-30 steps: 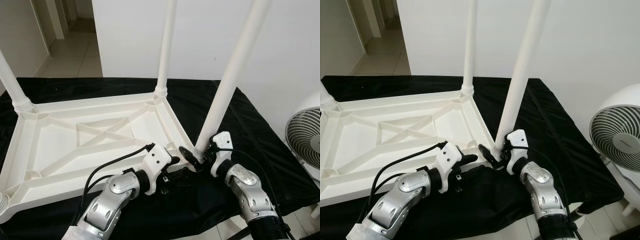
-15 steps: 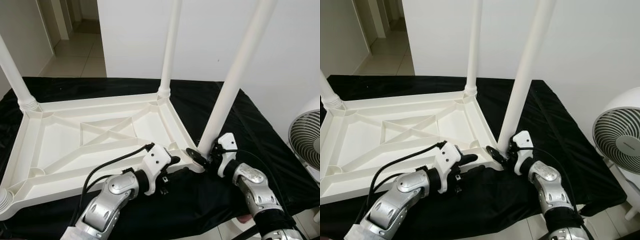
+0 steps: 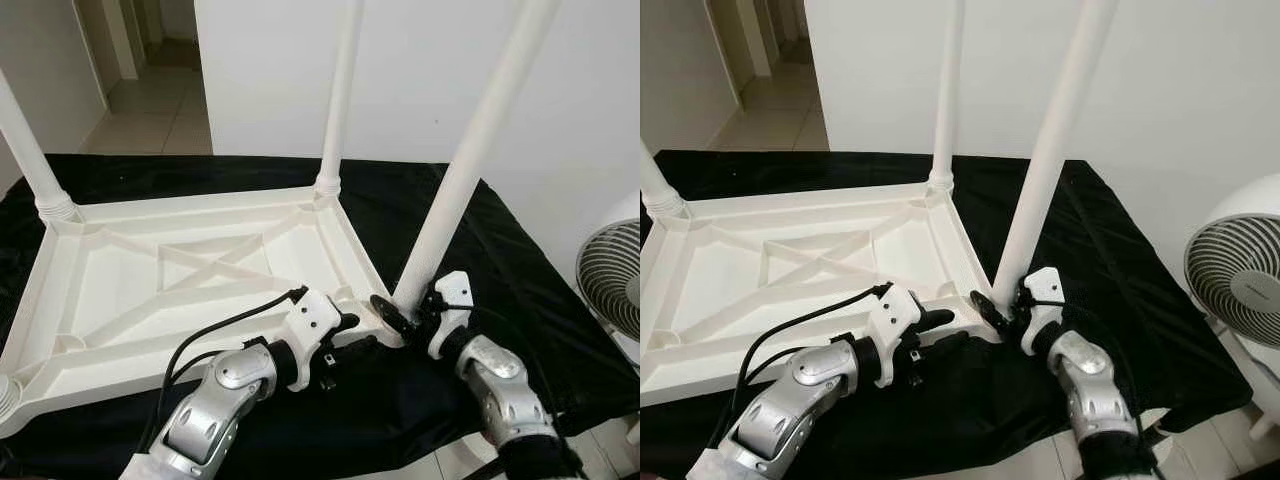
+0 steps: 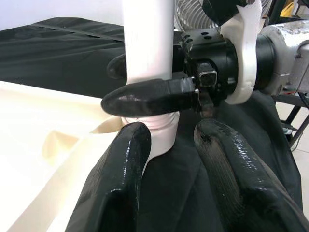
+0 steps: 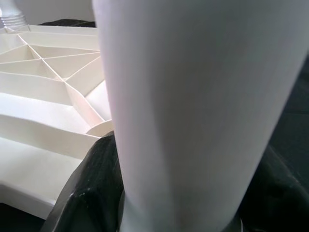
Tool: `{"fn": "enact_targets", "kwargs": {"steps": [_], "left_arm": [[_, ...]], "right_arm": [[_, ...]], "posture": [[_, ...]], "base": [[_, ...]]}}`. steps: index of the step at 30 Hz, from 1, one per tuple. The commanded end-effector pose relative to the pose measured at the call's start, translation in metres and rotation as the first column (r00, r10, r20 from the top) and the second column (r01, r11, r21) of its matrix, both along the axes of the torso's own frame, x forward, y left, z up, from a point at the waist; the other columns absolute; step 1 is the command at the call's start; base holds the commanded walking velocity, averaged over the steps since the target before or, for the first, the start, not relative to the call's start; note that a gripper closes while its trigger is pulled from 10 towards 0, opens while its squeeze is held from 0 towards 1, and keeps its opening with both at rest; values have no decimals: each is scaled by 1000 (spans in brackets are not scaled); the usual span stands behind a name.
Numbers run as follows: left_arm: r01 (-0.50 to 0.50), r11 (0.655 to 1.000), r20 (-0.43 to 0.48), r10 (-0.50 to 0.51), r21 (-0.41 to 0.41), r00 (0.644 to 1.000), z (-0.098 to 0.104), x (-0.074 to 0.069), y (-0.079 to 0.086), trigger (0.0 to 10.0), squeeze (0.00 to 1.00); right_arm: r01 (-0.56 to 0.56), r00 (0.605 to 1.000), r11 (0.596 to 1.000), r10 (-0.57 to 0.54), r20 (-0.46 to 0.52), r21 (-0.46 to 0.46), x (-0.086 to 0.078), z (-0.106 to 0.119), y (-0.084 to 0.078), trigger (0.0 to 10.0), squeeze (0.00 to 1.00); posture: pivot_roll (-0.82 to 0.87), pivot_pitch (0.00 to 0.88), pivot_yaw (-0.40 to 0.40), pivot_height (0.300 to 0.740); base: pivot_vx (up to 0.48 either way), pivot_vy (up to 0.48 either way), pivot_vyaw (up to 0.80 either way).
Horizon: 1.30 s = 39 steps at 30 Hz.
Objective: Building children table
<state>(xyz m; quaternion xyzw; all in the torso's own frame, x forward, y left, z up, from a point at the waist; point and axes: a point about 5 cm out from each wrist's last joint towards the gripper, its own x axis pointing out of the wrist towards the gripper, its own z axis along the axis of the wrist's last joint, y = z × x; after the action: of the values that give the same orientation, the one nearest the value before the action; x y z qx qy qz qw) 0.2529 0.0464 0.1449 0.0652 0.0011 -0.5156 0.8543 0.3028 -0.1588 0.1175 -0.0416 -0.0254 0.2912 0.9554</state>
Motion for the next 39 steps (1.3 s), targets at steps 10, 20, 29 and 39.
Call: {"fn": "enact_targets", "kwargs": {"steps": [10,20,29,39], "left_arm": [[35,999,-17,-36,-3,999,-2,-5,-4,10000,0],[40,999,-23,-40,-19,999,-1,-5,-10,10000,0],[40,999,-24,-40,-19,999,-1,-5,-9,10000,0],[39,999,-20,-39,-20,999,0,-4,-9,10000,0]], "right_arm": [[420,907,906,-418,-46,48,-5,-1,8,0,0],[578,816,813,-573,-80,68,-18,-5,22,0,0],[550,835,831,-545,-69,84,-19,1,28,10000,1000],[480,877,869,-478,-48,120,-14,9,25,10000,1000]], "posture": [[8,13,-46,740],[-3,15,-41,740],[0,13,-37,740],[0,10,-35,740]], "base": [[0,0,0],[0,0,0],[0,0,0],[0,0,0]]}}
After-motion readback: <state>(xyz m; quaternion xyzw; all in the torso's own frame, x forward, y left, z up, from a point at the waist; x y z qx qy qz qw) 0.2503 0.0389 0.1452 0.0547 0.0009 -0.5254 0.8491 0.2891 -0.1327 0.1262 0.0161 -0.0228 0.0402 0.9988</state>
